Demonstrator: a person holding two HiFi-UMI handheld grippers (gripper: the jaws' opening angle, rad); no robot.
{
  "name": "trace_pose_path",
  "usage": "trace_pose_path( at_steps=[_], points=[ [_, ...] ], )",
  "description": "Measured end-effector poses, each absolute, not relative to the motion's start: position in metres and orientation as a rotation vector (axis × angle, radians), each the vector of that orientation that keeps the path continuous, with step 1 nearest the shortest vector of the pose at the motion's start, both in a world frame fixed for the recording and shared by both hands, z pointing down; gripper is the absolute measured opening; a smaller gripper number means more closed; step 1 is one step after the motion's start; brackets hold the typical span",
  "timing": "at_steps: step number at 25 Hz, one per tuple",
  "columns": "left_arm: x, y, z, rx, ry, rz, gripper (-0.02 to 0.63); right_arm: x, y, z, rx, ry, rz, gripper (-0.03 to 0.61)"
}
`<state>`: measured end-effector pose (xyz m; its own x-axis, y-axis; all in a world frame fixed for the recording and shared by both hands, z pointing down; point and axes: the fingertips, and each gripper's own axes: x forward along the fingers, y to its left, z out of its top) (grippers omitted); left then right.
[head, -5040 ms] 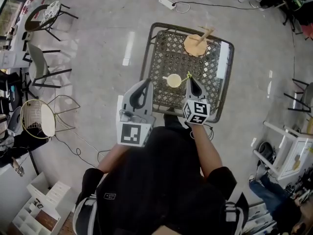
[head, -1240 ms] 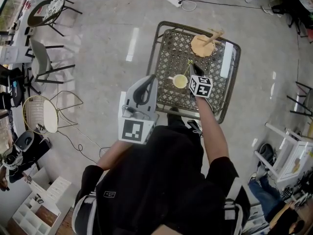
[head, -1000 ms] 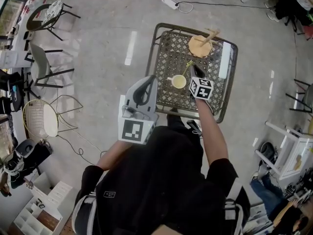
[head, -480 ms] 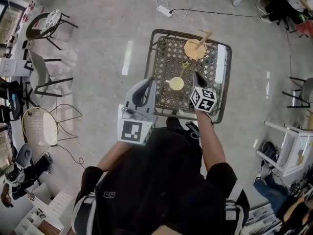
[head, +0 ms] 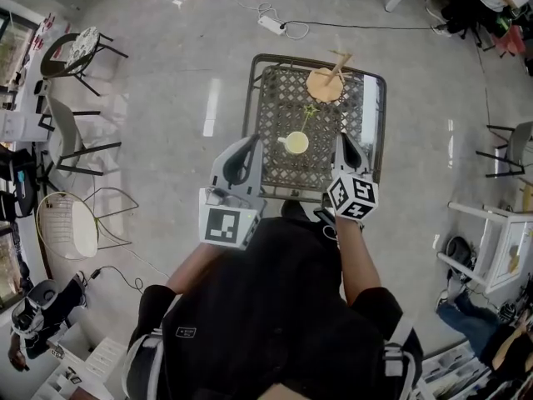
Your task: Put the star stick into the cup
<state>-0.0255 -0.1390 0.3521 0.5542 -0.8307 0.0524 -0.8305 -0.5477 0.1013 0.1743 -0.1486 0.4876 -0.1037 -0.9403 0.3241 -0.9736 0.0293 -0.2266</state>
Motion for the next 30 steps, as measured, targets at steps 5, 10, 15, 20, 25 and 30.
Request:
trace_pose_path(
  at_steps=[5,10,15,20,25,30],
  points=[
    [-0.024,-0.136,0.351,2.670,-1.416,-0.001,0.016,0.166,-0.123,0.458,2.065,-2.223,0.555,0.020],
    [-0.025,-0.134,0.352,2.669,-1.412,-0.008,0.015,0.154,-0.101,0.438,2.062,-2.257,0.511,0.018],
    [-0.025,-0.133,0.356,2.667,-1.402,0.001,0.017,0.150,-0.093,0.431,2.067,-2.266,0.489,0.011],
    [-0.023,-0.130,0.356,2.670,-1.398,0.004,0.015,0.148,-0.090,0.430,2.074,-2.275,0.482,0.011],
    [-0.023,-0.129,0.359,2.674,-1.390,0.005,0.017,0.145,-0.088,0.430,2.077,-2.288,0.484,0.011],
    [-0.022,-0.129,0.358,2.674,-1.385,0.002,0.016,0.148,-0.087,0.428,2.087,-2.282,0.486,0.011]
  ],
)
